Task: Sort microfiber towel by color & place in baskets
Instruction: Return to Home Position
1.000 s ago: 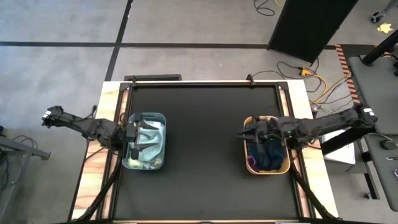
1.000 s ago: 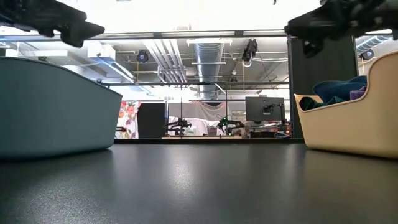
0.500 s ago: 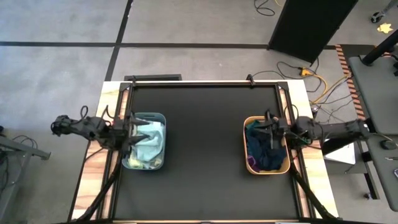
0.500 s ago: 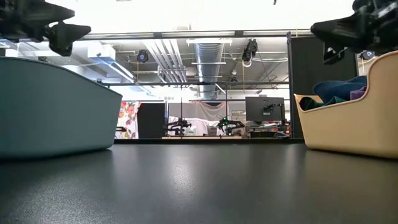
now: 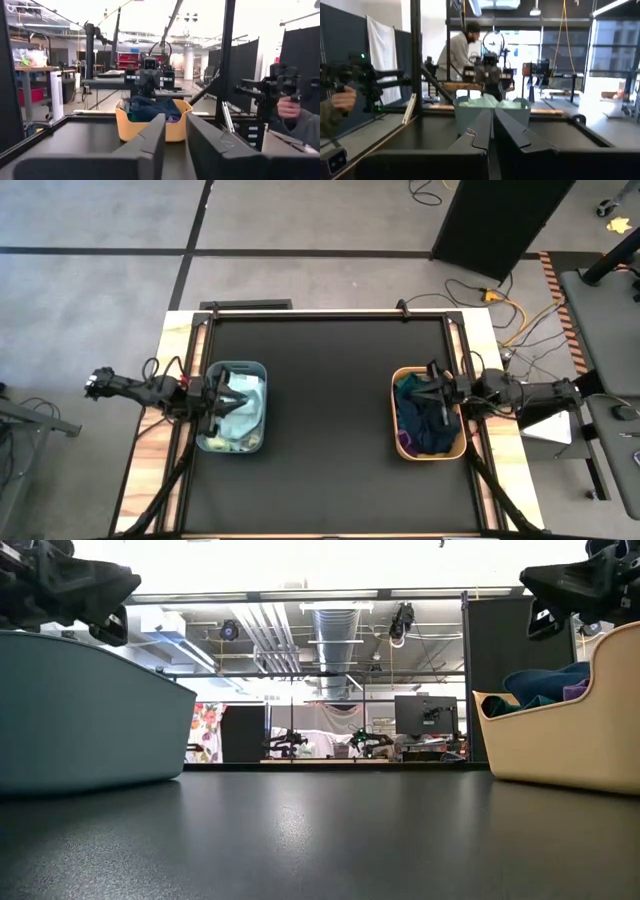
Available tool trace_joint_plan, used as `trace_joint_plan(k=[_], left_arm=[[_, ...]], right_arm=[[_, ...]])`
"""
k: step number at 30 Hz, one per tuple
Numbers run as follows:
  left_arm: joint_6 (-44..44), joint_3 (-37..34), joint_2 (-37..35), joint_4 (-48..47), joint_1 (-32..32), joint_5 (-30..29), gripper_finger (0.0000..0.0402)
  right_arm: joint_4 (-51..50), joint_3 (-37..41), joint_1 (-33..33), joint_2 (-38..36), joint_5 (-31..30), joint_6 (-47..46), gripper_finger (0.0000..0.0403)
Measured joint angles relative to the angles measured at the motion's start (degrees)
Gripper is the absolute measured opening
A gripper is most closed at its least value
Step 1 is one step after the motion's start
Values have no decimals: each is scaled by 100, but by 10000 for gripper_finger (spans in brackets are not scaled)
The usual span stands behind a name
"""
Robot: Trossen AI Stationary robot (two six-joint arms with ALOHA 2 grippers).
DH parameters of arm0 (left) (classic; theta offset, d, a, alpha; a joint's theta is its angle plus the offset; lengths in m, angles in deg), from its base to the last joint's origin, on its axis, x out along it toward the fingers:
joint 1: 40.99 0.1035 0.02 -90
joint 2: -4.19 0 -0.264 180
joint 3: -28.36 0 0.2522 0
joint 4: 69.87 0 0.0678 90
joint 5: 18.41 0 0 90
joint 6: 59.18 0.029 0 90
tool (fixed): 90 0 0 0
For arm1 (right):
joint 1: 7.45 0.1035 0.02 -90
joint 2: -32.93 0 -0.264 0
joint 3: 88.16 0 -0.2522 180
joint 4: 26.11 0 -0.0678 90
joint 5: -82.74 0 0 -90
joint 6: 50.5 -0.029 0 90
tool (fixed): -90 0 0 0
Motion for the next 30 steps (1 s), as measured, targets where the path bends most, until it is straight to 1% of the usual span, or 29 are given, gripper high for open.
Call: trace_joint_plan(k=[3, 6, 8, 10, 14, 18, 20, 25, 30], left_arm=[[-61, -7, 7, 0, 3, 4, 41], [-127, -7, 28, -274, 3, -32, 26], [-318, -8, 32, -481, 3, -303, 19], [-629, -9, 56, -754, 3, -501, 17], [-1350, 23, 155, -894, 3, -551, 17], [-1400, 90, 239, -902, 3, -566, 16], [-1399, 110, 276, -919, 3, -570, 16], [-1399, 136, 341, -915, 3, -567, 16], [-1399, 137, 408, -906, 3, -566, 16]], right_arm=[[6, 2, 0, -78, 3, -62, 10], [-32, 2, 0, -24, 1, -152, 11], [-122, 2, 0, 49, 3, -296, 11], [-209, 2, 0, 142, 1, -403, 11], [-523, 4, 0, 322, 1, -285, 11], [-937, 4, 0, 473, 1, -326, 11], [-1093, 4, 1, 550, -6, -630, 11], [-1127, -9, 2, 765, -19, -1506, 11], [-1138, -13, 2, 895, -15, -1810, 11]])
